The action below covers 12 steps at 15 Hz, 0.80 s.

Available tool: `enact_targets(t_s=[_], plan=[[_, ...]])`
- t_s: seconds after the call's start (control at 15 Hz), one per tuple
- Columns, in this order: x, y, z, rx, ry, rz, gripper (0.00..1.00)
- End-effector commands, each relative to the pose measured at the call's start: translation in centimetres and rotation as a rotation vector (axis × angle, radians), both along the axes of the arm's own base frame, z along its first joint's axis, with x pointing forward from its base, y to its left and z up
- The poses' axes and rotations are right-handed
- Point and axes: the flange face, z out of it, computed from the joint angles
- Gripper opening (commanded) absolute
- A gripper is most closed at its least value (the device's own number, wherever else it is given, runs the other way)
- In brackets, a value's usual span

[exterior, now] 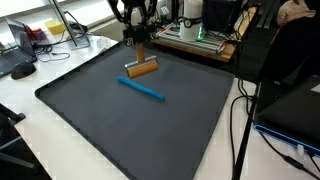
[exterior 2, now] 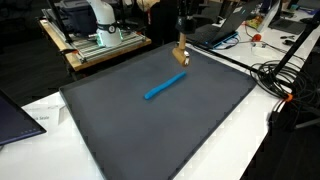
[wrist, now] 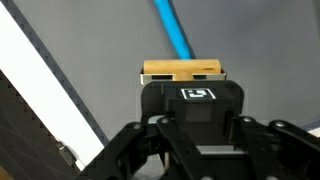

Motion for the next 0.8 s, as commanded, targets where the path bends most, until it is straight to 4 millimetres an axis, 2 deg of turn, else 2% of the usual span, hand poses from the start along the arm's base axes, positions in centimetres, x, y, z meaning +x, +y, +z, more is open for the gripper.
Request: enact_targets(t_s=[0.0, 0.2, 0.27, 0.53, 0.73], plan=[[-0.1, -0.4, 0.1, 0.007, 0.002, 0.033, 0.47], [-0.3, -0.7, 0.1, 0.008, 0.005, 0.062, 0.47], [-0.4, -0.6, 0.0, 0.008, 0.006, 0.064, 0.22], [-0.4, 1.1, -2.1, -0.014, 0.017, 0.222, 0.22], [-0.4, 1.6, -3.5, -0.003, 0.023, 0.337, 0.22]])
